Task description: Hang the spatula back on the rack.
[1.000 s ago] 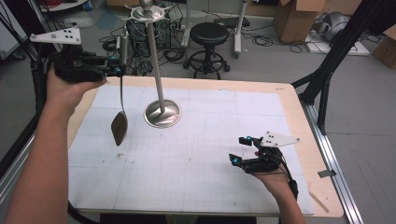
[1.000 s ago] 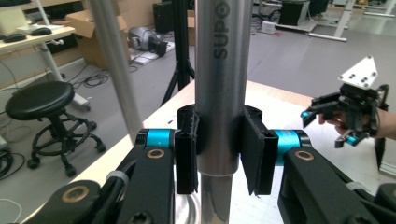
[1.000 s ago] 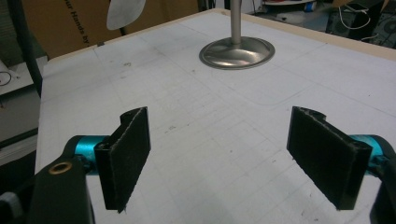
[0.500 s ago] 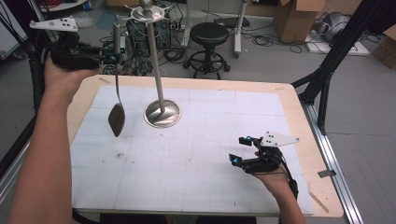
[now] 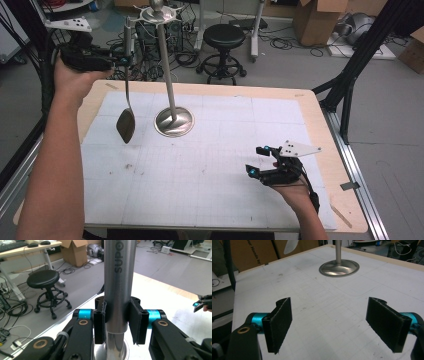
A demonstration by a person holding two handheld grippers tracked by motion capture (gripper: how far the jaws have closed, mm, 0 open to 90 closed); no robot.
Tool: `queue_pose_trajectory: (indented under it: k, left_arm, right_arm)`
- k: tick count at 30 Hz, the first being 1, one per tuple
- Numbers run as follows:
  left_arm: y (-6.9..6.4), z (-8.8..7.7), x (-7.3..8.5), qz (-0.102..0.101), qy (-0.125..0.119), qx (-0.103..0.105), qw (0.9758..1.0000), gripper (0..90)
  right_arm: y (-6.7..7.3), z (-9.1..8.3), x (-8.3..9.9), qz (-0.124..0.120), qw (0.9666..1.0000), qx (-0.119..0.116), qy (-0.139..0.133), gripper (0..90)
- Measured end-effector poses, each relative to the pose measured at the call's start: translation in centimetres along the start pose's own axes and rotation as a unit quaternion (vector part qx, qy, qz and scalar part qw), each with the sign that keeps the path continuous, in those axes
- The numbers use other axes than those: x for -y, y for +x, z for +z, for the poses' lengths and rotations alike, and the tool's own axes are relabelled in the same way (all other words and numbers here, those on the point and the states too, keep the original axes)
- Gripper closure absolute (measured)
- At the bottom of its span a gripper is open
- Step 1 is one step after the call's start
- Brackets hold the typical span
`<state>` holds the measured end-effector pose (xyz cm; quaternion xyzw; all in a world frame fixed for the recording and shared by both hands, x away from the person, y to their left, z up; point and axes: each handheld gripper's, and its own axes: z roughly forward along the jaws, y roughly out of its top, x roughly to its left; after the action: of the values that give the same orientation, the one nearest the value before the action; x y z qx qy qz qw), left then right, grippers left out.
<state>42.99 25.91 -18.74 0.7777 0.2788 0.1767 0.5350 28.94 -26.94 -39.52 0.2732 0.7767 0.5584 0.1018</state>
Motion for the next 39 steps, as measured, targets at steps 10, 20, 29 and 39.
queue_pose_trajectory:
  k: [10,20,29,39]
  left_arm:
    - [0.1,1.0,-0.2,0.005,0.009,0.005,0.9999,69.0]
    - [0.0,2.0,0.0,0.016,0.011,0.012,0.9997,68.9]
    - [0.2,2.7,0.3,0.005,0.011,0.026,0.9996,68.4]
    - [0.4,2.7,0.6,-0.005,0.022,0.013,0.9997,54.3]
  right_arm:
    - [0.0,0.1,0.0,-0.001,1.0,0.0,0.001,20.4]
    - [0.0,0.1,0.0,-0.001,1.0,0.0,0.002,20.4]
    - [0.1,0.1,0.0,0.001,1.0,-0.002,0.003,20.5]
    - [0.1,0.1,0.0,0.0,1.0,-0.002,0.004,20.4]
